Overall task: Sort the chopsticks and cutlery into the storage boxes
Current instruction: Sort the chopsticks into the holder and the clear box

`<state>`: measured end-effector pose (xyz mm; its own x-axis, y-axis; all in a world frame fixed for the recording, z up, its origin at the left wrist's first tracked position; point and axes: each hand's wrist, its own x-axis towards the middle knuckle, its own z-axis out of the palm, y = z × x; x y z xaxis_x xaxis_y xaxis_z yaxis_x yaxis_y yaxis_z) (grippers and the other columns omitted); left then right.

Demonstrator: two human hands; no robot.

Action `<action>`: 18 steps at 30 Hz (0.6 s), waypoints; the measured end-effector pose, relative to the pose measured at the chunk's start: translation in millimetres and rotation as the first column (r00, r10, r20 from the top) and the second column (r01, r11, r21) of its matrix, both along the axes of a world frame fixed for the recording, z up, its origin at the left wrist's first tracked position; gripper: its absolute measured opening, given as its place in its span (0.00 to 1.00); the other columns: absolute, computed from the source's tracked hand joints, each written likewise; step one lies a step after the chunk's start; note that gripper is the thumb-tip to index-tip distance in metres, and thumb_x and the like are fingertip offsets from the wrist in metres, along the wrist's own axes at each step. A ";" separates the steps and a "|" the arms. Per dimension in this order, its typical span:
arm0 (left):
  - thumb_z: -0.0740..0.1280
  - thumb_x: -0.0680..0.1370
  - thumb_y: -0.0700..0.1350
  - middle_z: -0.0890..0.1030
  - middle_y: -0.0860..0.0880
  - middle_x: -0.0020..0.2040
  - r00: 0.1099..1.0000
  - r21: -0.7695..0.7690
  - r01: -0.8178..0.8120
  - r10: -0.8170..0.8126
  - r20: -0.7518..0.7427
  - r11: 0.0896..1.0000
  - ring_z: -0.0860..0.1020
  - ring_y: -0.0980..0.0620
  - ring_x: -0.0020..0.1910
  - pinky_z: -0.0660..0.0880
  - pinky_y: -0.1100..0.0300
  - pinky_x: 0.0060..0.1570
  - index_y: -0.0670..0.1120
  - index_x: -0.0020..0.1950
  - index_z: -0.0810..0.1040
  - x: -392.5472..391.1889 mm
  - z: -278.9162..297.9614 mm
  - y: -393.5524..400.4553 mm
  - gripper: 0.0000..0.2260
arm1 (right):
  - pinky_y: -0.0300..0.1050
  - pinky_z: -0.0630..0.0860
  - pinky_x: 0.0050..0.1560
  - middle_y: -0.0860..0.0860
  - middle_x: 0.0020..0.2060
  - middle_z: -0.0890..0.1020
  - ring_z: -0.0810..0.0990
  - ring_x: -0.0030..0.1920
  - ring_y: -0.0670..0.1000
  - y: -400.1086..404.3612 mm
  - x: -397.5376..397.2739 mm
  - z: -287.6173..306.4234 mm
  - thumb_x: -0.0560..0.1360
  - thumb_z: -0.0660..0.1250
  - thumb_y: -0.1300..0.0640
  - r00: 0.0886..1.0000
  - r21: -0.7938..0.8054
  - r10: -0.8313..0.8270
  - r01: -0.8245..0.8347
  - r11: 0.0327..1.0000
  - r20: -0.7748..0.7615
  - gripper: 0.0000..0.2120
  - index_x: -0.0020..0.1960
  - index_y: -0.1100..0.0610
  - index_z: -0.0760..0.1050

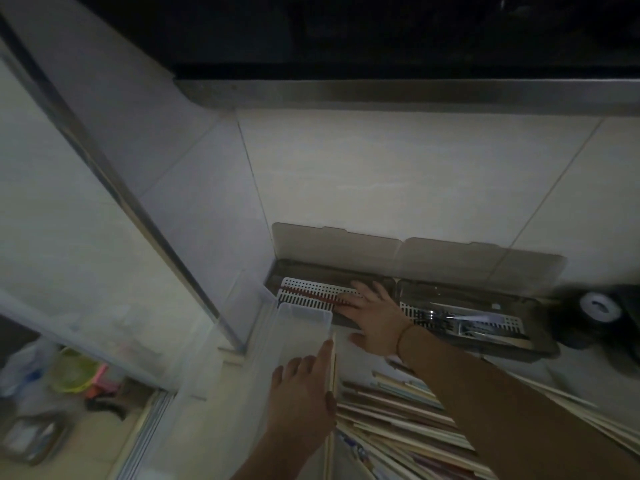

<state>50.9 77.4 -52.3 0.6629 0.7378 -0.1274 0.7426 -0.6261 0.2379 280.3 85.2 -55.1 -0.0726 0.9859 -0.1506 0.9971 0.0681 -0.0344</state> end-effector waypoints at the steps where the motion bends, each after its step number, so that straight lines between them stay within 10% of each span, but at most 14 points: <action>1: 0.59 0.71 0.57 0.70 0.57 0.65 1.000 0.002 -0.001 0.001 -0.001 1.000 0.68 0.52 0.65 0.64 0.50 0.66 0.59 0.77 0.41 -0.4 -0.5 -0.2 0.39 | 0.63 0.40 0.74 0.48 0.77 0.56 0.45 0.77 0.56 -0.3 -0.3 0.6 0.76 0.60 0.43 0.999 0.002 -0.039 0.039 0.999 -0.025 0.28 0.74 0.46 0.61; 10: 0.57 0.72 0.61 0.60 0.51 0.74 0.997 0.100 0.016 -0.008 -0.074 0.995 0.59 0.46 0.72 0.57 0.46 0.69 0.59 0.77 0.43 1.2 1.2 -1.1 0.38 | 0.70 0.68 0.61 0.45 0.43 0.84 0.79 0.55 0.59 -27.1 -5.5 -0.4 0.62 0.79 0.54 0.962 0.245 -0.271 0.259 0.934 0.016 0.12 0.44 0.46 0.83; 18: 0.60 0.72 0.62 0.53 0.46 0.78 0.999 0.167 0.041 -0.044 0.013 0.985 0.55 0.40 0.75 0.56 0.41 0.71 0.54 0.78 0.54 31.9 8.8 15.6 0.36 | 0.66 0.37 0.72 0.47 0.64 0.77 0.59 0.73 0.56 -39.1 3.6 -2.7 0.71 0.67 0.59 0.917 0.116 -0.398 0.397 0.910 -0.018 0.23 0.65 0.47 0.73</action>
